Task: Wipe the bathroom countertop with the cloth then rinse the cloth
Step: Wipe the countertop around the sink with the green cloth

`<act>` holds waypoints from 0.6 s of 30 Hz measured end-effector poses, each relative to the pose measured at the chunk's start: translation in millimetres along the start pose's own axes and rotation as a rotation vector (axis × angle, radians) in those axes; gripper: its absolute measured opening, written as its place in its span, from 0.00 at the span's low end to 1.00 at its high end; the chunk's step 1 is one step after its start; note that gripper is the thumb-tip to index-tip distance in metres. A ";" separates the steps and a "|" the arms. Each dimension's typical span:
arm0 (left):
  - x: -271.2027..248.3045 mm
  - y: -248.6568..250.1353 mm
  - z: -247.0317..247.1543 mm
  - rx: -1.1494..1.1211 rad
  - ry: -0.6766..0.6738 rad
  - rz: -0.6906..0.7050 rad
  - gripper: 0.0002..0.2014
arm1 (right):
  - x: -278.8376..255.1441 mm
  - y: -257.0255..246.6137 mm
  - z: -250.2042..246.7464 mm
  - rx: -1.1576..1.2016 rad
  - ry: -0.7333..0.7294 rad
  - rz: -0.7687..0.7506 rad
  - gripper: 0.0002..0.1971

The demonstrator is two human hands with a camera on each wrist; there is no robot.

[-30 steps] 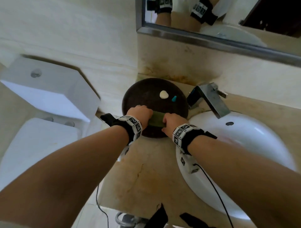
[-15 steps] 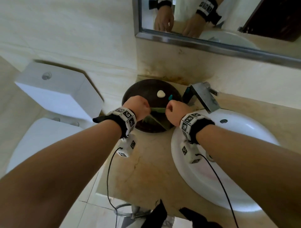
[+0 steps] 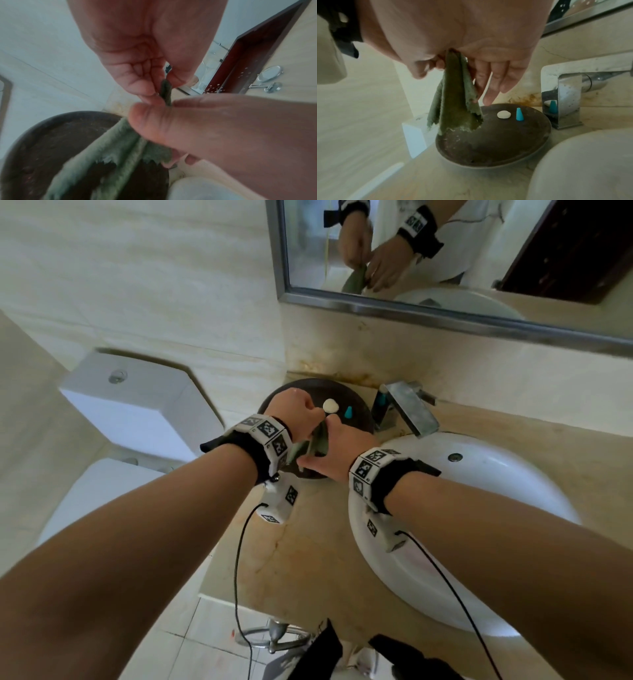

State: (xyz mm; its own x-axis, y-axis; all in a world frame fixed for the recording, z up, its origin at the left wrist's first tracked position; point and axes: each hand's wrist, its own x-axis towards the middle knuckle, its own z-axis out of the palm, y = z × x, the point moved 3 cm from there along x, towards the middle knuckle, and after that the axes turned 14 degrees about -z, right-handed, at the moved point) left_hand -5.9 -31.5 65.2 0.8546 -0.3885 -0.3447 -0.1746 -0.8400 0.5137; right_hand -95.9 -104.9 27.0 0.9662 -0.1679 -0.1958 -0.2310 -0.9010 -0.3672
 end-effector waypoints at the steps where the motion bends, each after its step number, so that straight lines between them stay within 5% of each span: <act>1: -1.8 3.4 -2.9 0.010 0.000 0.006 0.11 | -0.3 -2.1 -2.5 0.033 0.032 0.026 0.34; 8: -10.0 10.0 -20.9 0.020 -0.024 0.030 0.10 | -1.2 -3.3 -30.3 0.127 0.098 0.029 0.07; 13: -11.1 -2.7 -30.9 -0.022 0.038 0.001 0.12 | -6.1 5.5 -41.4 0.119 0.135 -0.029 0.03; 18: -20.9 -16.5 -21.5 -0.092 -0.137 0.031 0.17 | -16.7 2.2 -42.4 0.190 0.094 -0.176 0.07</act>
State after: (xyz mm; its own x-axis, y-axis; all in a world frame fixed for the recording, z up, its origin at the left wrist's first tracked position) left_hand -10.4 -1.4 80.8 0.7737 -0.4670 -0.4281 -0.1489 -0.7909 0.5935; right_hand -107.7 -121.0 68.1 0.9977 -0.0596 -0.0316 -0.0672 -0.8300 -0.5538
